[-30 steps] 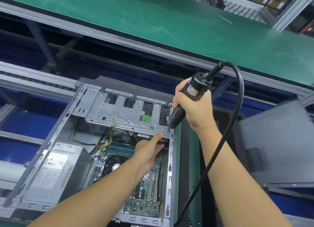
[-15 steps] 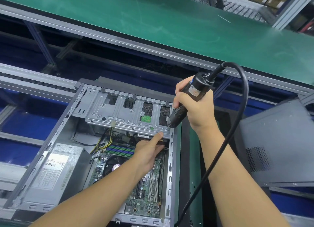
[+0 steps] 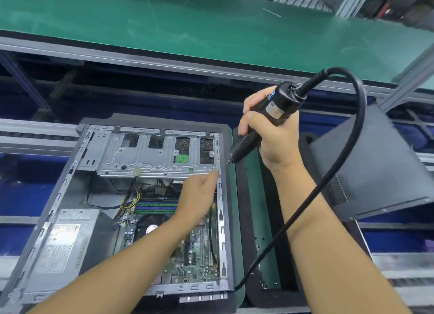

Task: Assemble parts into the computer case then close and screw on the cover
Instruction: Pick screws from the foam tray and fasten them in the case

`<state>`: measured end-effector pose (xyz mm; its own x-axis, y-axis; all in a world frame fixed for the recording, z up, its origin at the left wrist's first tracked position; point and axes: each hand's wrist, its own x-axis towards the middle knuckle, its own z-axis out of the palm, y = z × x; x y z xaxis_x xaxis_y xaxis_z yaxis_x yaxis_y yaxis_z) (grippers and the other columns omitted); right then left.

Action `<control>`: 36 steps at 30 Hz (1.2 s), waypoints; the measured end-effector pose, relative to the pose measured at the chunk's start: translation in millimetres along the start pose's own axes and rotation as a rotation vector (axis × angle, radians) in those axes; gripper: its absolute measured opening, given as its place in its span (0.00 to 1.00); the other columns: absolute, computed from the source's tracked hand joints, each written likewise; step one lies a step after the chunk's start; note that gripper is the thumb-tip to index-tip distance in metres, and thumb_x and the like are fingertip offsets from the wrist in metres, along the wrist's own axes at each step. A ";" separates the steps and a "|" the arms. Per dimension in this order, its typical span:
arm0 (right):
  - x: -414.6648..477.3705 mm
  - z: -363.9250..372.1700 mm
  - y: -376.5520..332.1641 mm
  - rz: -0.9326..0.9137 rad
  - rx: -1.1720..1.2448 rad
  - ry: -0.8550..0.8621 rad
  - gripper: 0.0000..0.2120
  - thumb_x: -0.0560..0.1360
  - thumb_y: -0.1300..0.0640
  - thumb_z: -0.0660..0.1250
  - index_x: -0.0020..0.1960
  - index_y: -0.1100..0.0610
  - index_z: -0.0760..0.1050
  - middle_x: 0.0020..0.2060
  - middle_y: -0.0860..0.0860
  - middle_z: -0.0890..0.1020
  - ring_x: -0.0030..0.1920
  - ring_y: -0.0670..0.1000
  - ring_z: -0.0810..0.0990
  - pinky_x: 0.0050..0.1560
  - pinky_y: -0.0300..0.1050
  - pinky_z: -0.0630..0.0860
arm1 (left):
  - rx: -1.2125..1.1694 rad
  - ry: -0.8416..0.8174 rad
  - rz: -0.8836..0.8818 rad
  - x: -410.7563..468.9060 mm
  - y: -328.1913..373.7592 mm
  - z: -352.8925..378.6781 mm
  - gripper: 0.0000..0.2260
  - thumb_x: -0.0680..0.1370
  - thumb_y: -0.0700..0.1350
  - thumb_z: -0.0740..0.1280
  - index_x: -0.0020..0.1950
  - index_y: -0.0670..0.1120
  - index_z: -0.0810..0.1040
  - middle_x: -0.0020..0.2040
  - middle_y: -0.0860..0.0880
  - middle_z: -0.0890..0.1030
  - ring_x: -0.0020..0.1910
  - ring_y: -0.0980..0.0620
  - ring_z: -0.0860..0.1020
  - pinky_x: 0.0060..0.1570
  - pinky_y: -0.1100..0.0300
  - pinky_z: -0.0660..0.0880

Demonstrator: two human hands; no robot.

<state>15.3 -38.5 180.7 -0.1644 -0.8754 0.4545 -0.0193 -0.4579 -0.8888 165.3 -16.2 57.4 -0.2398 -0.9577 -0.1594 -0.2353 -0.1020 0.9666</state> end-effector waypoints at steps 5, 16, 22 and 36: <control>-26.9 -34.5 -10.3 0.021 -0.028 0.099 0.19 0.68 0.75 0.63 0.41 0.51 0.77 0.34 0.53 0.78 0.28 0.57 0.75 0.37 0.48 0.74 | 0.509 -0.155 0.239 6.8 17.7 30.0 0.22 0.78 0.57 0.57 0.28 0.47 0.62 0.23 0.52 0.63 0.25 0.52 0.63 0.28 0.59 0.58; -116.7 -125.3 -5.1 0.108 -0.109 0.371 0.16 0.65 0.79 0.62 0.39 0.58 0.74 0.33 0.50 0.78 0.30 0.52 0.74 0.34 0.44 0.73 | 1.333 -0.969 0.281 -17.0 -6.9 151.1 0.13 0.78 0.44 0.67 0.62 0.54 0.78 0.60 0.48 0.77 0.56 0.44 0.79 0.47 0.54 0.73; -153.8 -160.6 10.1 0.129 -0.054 0.451 0.21 0.66 0.78 0.62 0.40 0.52 0.76 0.32 0.52 0.77 0.28 0.55 0.73 0.34 0.45 0.73 | 1.489 -1.255 0.318 -11.3 -56.6 214.4 0.14 0.75 0.36 0.70 0.59 0.48 0.81 0.59 0.45 0.80 0.55 0.42 0.80 0.44 0.54 0.73; -185.0 -195.8 26.6 0.103 0.020 0.577 0.19 0.66 0.75 0.64 0.41 0.50 0.76 0.35 0.55 0.77 0.28 0.55 0.74 0.35 0.44 0.73 | 1.734 -1.239 0.437 -5.9 -136.9 245.5 0.11 0.76 0.45 0.72 0.57 0.47 0.79 0.57 0.47 0.80 0.54 0.43 0.81 0.40 0.53 0.71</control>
<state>-147.9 141.6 61.6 -0.6748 -0.6925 0.2552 0.0432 -0.3823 -0.9230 -32.4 69.5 -123.2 -0.6519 -0.1607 -0.7411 -0.2248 0.9743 -0.0135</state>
